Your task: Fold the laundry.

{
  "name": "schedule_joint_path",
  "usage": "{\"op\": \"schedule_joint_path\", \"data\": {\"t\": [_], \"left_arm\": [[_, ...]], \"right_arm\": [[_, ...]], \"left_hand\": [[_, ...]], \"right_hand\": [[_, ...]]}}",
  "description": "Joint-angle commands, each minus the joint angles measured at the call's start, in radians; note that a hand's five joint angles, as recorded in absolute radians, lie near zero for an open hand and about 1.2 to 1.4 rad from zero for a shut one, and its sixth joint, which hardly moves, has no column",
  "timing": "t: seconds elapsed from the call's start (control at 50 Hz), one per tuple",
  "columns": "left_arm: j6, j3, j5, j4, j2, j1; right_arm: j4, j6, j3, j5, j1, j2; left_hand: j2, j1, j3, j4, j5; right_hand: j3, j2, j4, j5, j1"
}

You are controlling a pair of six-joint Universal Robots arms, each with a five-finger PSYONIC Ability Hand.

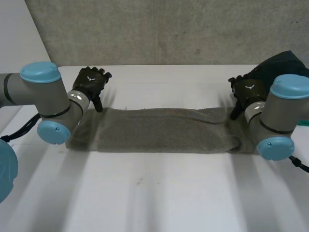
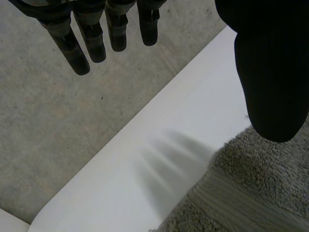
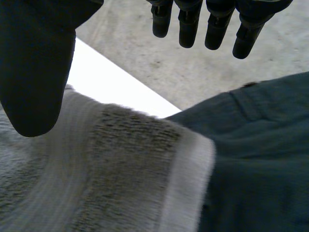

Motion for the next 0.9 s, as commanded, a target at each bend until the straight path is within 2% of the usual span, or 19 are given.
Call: {"op": "schedule_joint_path", "data": {"t": [0.02, 0.12, 0.18, 0.2, 0.28, 0.36, 0.44, 0.56, 0.64, 0.78, 0.82, 0.84, 0.86, 0.88, 0.9], "left_arm": [[-0.003, 0.001, 0.013, 0.000, 0.022, -0.001], [-0.010, 0.000, 0.014, -0.005, 0.029, -0.003], [-0.020, -0.005, 0.014, -0.006, 0.037, -0.001], [-0.021, -0.005, 0.014, -0.007, 0.038, -0.001], [-0.037, -0.005, 0.014, -0.007, 0.048, 0.000], [-0.053, -0.002, 0.014, -0.010, 0.054, 0.003], [-0.067, 0.007, 0.019, -0.020, 0.052, 0.005], [-0.070, 0.049, 0.054, -0.066, 0.019, 0.002], [-0.070, 0.092, 0.086, -0.150, -0.023, -0.014], [-0.057, 0.147, 0.120, -0.298, -0.070, -0.054], [-0.043, 0.167, 0.108, -0.330, -0.081, -0.072], [-0.038, 0.171, 0.100, -0.339, -0.083, -0.075], [-0.040, 0.187, 0.077, -0.342, -0.080, -0.077], [-0.040, 0.196, 0.060, -0.339, -0.078, -0.074], [-0.043, 0.207, 0.040, -0.333, -0.074, -0.069]], "right_arm": [[0.096, -0.019, -0.133, -0.014, 0.025, 0.106], [0.117, -0.028, -0.221, -0.009, 0.028, 0.173], [0.117, -0.042, -0.281, -0.002, 0.030, 0.210], [0.116, -0.046, -0.293, 0.003, 0.031, 0.216], [0.116, -0.080, -0.342, 0.018, 0.034, 0.210], [0.136, -0.095, -0.347, 0.009, 0.073, 0.137], [0.165, -0.091, -0.284, -0.031, 0.126, -0.010], [0.145, -0.062, -0.132, -0.161, 0.212, -0.292], [0.068, -0.008, -0.048, -0.250, 0.260, -0.482], [-0.036, 0.095, 0.012, -0.279, 0.297, -0.636], [-0.059, 0.128, 0.020, -0.270, 0.289, -0.656], [-0.064, 0.135, 0.020, -0.266, 0.285, -0.655], [-0.071, 0.139, 0.020, -0.252, 0.269, -0.647], [-0.074, 0.136, 0.020, -0.244, 0.259, -0.637], [-0.079, 0.133, 0.018, -0.232, 0.243, -0.626]], "left_hand": [[-0.026, -0.014, -0.034, -0.022, -0.045], [-0.026, -0.014, -0.034, -0.022, -0.045], [-0.026, -0.014, -0.034, -0.022, -0.045], [-0.026, -0.014, -0.034, -0.022, -0.045], [-0.026, -0.014, -0.034, -0.022, -0.045], [-0.026, -0.014, -0.034, -0.022, -0.045], [-0.026, -0.014, -0.034, -0.022, -0.045], [-0.026, -0.014, -0.034, -0.022, -0.045], [-0.026, -0.014, -0.034, -0.022, -0.045], [-0.026, -0.014, -0.034, -0.022, -0.045], [0.231, 0.243, 0.223, 0.236, 0.212], [0.491, 0.504, 0.483, 0.496, 0.472], [0.918, 0.931, 0.910, 0.923, 0.899], [1.114, 1.127, 1.106, 1.119, 1.095], [1.195, 1.207, 1.186, 1.199, 1.176]], "right_hand": [[-0.002, 0.001, -0.011, -0.016, -0.012], [0.267, 0.270, 0.259, 0.253, 0.257], [1.046, 1.049, 1.038, 1.032, 1.036], [1.186, 1.189, 1.177, 1.172, 1.176], [1.187, 1.190, 1.179, 1.173, 1.177], [1.187, 1.190, 1.179, 1.173, 1.177], [1.187, 1.190, 1.179, 1.173, 1.177], [1.187, 1.190, 1.179, 1.173, 1.177], [1.187, 1.190, 1.179, 1.173, 1.177], [1.187, 1.190, 1.179, 1.173, 1.177], [1.187, 1.190, 1.179, 1.173, 1.177], [1.187, 1.190, 1.179, 1.173, 1.177], [1.187, 1.190, 1.179, 1.173, 1.177], [1.187, 1.190, 1.179, 1.173, 1.177], [1.187, 1.190, 1.179, 1.173, 1.177]]}}
